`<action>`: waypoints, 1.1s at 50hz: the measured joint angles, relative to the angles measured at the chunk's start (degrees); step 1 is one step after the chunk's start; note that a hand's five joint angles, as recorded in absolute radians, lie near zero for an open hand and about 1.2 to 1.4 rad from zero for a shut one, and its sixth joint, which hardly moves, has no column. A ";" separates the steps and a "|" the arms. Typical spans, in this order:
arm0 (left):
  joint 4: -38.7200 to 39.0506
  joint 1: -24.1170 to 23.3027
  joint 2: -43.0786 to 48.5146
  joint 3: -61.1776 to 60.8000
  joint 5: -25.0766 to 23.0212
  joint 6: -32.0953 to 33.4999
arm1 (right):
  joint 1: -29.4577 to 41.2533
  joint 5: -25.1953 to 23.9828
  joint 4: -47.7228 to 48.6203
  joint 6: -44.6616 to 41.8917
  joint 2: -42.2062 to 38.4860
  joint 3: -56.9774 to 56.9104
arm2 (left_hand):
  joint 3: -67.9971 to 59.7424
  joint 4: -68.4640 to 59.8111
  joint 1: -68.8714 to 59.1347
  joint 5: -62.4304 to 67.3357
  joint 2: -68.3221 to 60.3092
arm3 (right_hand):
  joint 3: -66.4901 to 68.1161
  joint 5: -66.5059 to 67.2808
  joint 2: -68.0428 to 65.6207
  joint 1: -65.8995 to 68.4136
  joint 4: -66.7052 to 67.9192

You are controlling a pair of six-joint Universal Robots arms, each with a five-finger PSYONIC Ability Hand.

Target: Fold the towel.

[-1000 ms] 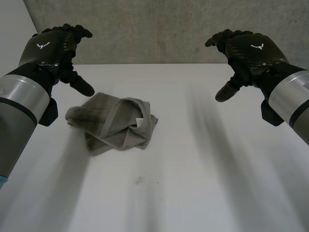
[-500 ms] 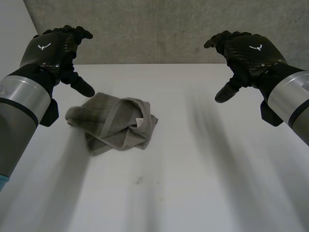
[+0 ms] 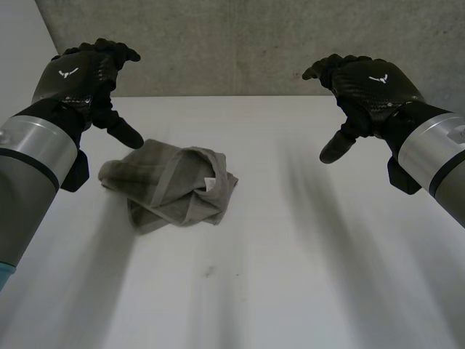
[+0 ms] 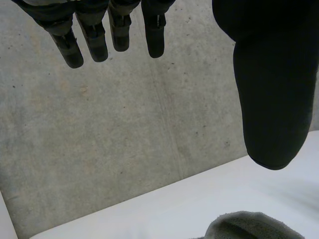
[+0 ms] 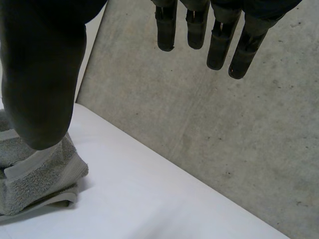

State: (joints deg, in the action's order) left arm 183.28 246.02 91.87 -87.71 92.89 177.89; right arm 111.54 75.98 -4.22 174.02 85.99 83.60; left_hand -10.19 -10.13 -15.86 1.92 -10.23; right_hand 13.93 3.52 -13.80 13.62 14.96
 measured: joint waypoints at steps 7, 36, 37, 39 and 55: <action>-0.14 -0.01 0.05 0.01 -0.01 0.03 | 0.05 0.06 -0.01 -0.02 -0.22 0.08 | -10.63 -9.72 -4.61 8.13 -10.62 | 14.93 16.03 -15.43 14.92 14.14; -0.38 7.73 4.47 0.37 -0.14 0.29 | 16.14 5.25 -5.43 12.77 -43.15 -39.11 | 0.66 0.54 5.80 0.00 0.64 | -0.40 -0.16 0.41 -0.53 -0.52; -0.33 7.79 5.60 0.37 -0.17 0.30 | 16.56 5.23 -5.91 14.63 -45.72 -41.61 | 0.66 0.54 5.80 0.00 0.64 | -0.40 -0.16 0.41 -0.53 -0.52; -0.27 7.80 7.13 0.39 -0.21 0.30 | 17.14 5.09 -6.45 17.21 -49.54 -45.27 | 0.66 0.54 5.80 0.00 0.64 | -0.40 -0.16 0.41 -0.53 -0.52; 0.34 7.72 14.25 0.60 -0.34 0.22 | 18.12 5.78 -6.42 20.20 -61.94 -58.90 | 0.66 0.54 5.80 0.00 0.64 | 58.50 60.91 -60.73 60.44 58.29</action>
State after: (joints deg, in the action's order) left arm 183.62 253.74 106.12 -87.10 92.55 178.12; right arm 129.66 81.76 -10.64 194.22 24.05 24.70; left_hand -9.53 -9.59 -10.07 1.92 -9.59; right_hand 72.43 64.43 -74.53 74.06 73.25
